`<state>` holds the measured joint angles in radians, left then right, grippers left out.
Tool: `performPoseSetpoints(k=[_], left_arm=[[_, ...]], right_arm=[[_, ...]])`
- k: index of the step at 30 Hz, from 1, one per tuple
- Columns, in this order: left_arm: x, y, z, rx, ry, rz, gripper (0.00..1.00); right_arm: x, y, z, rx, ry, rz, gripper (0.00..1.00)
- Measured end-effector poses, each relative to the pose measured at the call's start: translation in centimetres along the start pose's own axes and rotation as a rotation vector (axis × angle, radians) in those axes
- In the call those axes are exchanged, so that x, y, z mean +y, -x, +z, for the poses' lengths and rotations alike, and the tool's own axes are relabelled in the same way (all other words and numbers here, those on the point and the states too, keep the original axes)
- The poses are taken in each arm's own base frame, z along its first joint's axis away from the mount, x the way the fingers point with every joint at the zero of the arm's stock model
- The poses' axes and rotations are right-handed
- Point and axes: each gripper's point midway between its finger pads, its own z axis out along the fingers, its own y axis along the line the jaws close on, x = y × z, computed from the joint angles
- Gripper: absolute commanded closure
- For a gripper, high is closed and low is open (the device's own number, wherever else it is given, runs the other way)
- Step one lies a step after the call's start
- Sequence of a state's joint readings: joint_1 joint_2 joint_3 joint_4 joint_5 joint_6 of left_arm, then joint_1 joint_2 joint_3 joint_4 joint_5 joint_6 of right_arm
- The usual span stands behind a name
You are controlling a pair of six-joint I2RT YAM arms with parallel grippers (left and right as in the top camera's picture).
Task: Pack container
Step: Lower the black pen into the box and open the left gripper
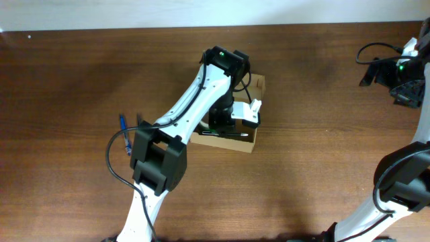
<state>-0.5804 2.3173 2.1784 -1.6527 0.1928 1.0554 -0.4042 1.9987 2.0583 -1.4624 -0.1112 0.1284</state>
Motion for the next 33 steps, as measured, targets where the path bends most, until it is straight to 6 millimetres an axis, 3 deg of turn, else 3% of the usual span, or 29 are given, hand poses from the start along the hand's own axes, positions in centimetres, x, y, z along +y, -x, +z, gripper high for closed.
performPoseSetpoints(k=[17, 26, 33], left_arm=[[0.4, -0.3, 0.1, 0.022, 0.017, 0.024, 0.98], [2.1, -0.8, 0.0, 0.06, 0.092, 0.063, 0.98], [2.2, -1.2, 0.0, 0.083, 0.097, 0.071, 0.98]], right_arm=[[0.0, 0.0, 0.0, 0.0, 0.0, 0.0, 0.01], [0.0, 0.0, 0.0, 0.0, 0.0, 0.0, 0.01], [0.0, 0.0, 0.0, 0.0, 0.0, 0.0, 0.01]])
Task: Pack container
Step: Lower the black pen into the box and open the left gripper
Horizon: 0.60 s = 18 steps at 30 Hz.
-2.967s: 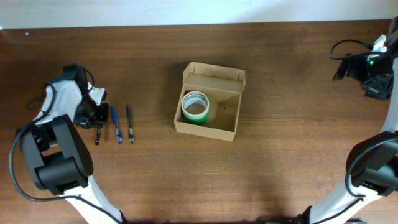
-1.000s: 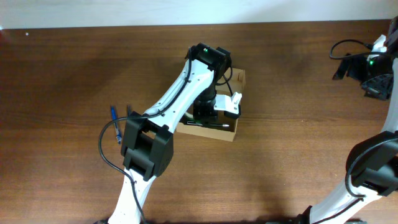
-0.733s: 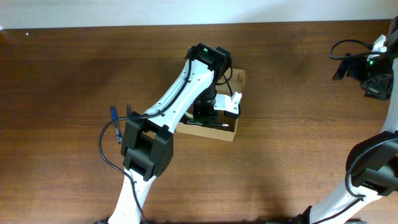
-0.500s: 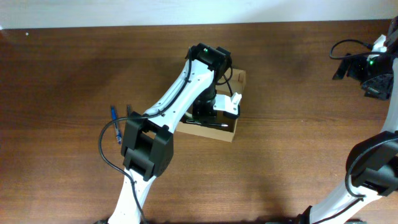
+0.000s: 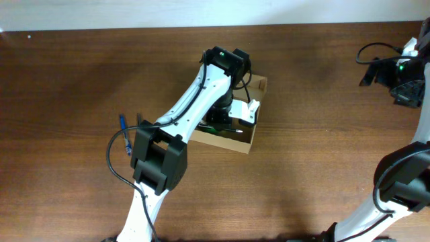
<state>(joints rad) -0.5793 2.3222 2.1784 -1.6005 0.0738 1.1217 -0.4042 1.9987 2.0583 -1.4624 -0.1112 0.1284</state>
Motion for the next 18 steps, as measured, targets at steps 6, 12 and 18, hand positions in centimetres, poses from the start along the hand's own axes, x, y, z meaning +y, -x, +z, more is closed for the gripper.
performPoseSetpoints(k=[6, 12, 18], left_arm=[[0.2, 0.27, 0.0, -0.013, 0.007, 0.002, 0.98], [0.19, 0.55, -0.01, -0.029, 0.005, -0.004, 0.69], [0.41, 0.53, -0.04, -0.033, 0.011, -0.059, 0.68]], right_arm=[[0.0, 0.0, 0.0, 0.0, 0.0, 0.0, 0.01], [0.0, 0.0, 0.0, 0.0, 0.0, 0.0, 0.01], [0.0, 0.0, 0.0, 0.0, 0.0, 0.0, 0.01]])
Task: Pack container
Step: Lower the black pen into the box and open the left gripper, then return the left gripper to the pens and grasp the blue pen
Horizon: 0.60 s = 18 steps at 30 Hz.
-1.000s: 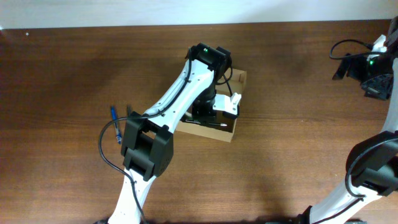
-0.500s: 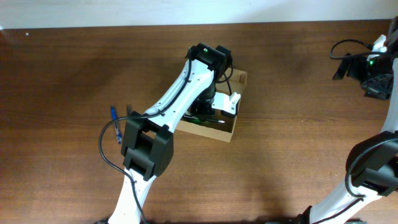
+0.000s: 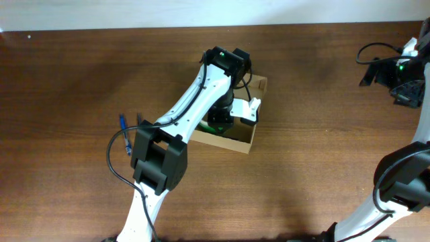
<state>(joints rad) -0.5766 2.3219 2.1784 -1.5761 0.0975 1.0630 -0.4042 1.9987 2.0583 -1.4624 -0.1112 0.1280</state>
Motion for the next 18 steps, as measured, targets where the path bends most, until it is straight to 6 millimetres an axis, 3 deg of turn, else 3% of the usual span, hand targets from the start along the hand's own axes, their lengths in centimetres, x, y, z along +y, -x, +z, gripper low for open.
performPoseSetpoints(k=[3, 6, 9, 10, 11, 12, 14, 16, 18], left_arm=[[1.2, 0.3, -0.6, -0.032, 0.057, -0.057, 0.67], [2.8, 0.0, -3.3, -0.069, 0.187, -0.129, 0.61], [4.1, -1.5, -9.8, -0.149, 0.395, -0.247, 0.56], [4.1, -2.8, -13.4, -0.205, 0.489, -0.312, 0.56], [4.1, -3.2, -14.3, -0.216, 0.512, -0.344, 0.56], [3.4, -5.9, -19.6, -0.303, 0.643, -0.424, 0.56], [2.0, -10.6, -25.9, -0.415, 0.813, -0.584, 0.55], [-0.5, -16.9, -30.4, -0.497, 0.959, -0.791, 0.56], [-3.1, -22.3, -31.6, -0.533, 1.023, -1.01, 0.56]], right_arm=[[0.0, 0.0, 0.0, 0.0, 0.0, 0.0, 0.01], [0.0, 0.0, 0.0, 0.0, 0.0, 0.0, 0.01], [0.0, 0.0, 0.0, 0.0, 0.0, 0.0, 0.01], [0.0, 0.0, 0.0, 0.0, 0.0, 0.0, 0.01], [0.0, 0.0, 0.0, 0.0, 0.0, 0.0, 0.01], [0.0, 0.0, 0.0, 0.0, 0.0, 0.0, 0.01], [0.0, 0.0, 0.0, 0.0, 0.0, 0.0, 0.01], [0.0, 0.0, 0.0, 0.0, 0.0, 0.0, 0.01], [0.0, 0.0, 0.0, 0.0, 0.0, 0.0, 0.01]])
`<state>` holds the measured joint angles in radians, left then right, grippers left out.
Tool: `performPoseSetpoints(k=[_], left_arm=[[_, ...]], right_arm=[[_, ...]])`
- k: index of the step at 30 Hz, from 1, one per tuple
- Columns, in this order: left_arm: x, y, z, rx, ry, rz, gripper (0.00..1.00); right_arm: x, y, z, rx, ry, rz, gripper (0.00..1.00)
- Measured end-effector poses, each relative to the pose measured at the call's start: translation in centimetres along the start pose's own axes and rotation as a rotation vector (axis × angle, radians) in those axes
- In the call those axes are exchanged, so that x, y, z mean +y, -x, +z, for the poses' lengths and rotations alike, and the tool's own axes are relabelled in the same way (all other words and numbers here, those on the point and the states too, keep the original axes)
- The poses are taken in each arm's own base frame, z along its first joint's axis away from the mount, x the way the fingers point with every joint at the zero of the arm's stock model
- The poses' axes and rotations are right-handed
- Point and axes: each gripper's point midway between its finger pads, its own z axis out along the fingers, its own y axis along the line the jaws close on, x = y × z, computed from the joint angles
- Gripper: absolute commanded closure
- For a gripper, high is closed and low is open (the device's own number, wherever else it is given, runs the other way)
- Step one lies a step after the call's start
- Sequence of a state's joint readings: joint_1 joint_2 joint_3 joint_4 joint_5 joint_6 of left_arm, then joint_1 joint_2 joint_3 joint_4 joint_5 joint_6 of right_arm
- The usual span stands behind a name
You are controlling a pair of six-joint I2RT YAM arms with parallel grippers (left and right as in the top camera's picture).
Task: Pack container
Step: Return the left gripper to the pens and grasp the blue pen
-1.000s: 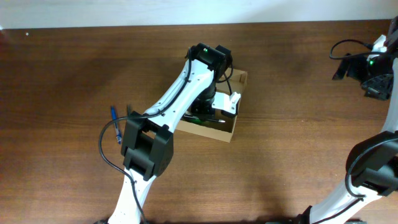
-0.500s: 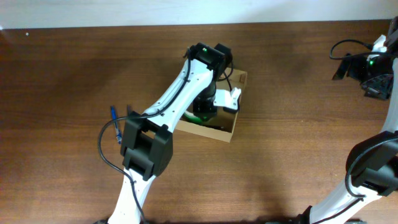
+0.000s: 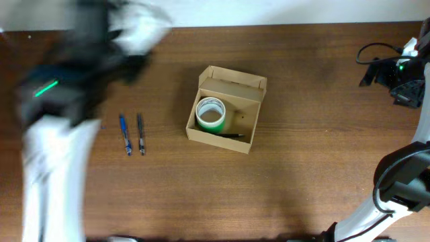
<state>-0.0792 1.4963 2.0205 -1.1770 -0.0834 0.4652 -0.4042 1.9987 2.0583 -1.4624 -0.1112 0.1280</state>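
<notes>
An open cardboard box point(image 3: 257, 128) stands at the table's middle. A roll of green tape point(image 3: 211, 114) lies flat in its left half, and a black pen point(image 3: 228, 135) rests along the near inner wall. A blue pen point(image 3: 125, 134) and a black pen point(image 3: 141, 133) lie side by side on the table left of the box. My left arm point(image 3: 57, 94) is a motion blur over the far left; the state of its fingers cannot be made out. My right gripper point(image 3: 368, 72) hangs at the far right edge, well away from the box, too small to tell its state.
A black cable point(image 3: 376, 48) loops above the right arm at the back right. The table's back edge meets a white wall point(image 3: 269, 12).
My left arm was reaching down into the box. It is now a blur over the table's far left, and the box shows the green tape roll lying inside. The right arm has not moved.
At every earlier moment my left gripper was inside the box, with something green showing under it in the later two. The box shifted slightly under it. The arm is now off to the left, and the tape roll and a black pen lie in the box.
</notes>
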Motion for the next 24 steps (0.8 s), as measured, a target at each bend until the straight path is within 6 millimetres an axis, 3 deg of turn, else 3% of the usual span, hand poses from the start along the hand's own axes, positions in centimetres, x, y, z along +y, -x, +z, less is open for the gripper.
performPoseSetpoints(k=[2, 4, 8, 10, 11, 12, 15, 24], left_arm=[[2.6, -3.4, -1.2, 0.056, 0.075, -0.155, 0.56], [3.2, -6.6, 0.1, 0.138, 0.094, -0.291, 0.55], [0.8, -15.4, 7.1, 0.434, 0.041, -0.469, 0.48], [-1.2, -19.8, 10.2, 0.585, 0.001, -0.509, 0.49], [-3.4, -23.3, 11.9, 0.705, -0.041, -0.532, 0.48], [-4.2, -24.5, 12.4, 0.742, -0.057, -0.539, 0.48], [-5.9, -26.3, 13.7, 0.789, -0.096, -0.565, 0.48], [-6.7, -26.4, 17.3, 0.751, -0.135, -0.603, 0.44]], right_arm=[[0.0, 0.0, 0.0, 0.0, 0.0, 0.001, 0.01], [0.0, 0.0, 0.0, 0.0, 0.0, 0.0, 0.01], [0.0, 0.0, 0.0, 0.0, 0.0, 0.0, 0.01], [0.0, 0.0, 0.0, 0.0, 0.0, 0.0, 0.01], [0.0, 0.0, 0.0, 0.0, 0.0, 0.001, 0.01], [0.0, 0.0, 0.0, 0.0, 0.0, 0.001, 0.01], [0.0, 0.0, 0.0, 0.0, 0.0, 0.001, 0.01], [0.0, 0.0, 0.0, 0.0, 0.0, 0.001, 0.01]])
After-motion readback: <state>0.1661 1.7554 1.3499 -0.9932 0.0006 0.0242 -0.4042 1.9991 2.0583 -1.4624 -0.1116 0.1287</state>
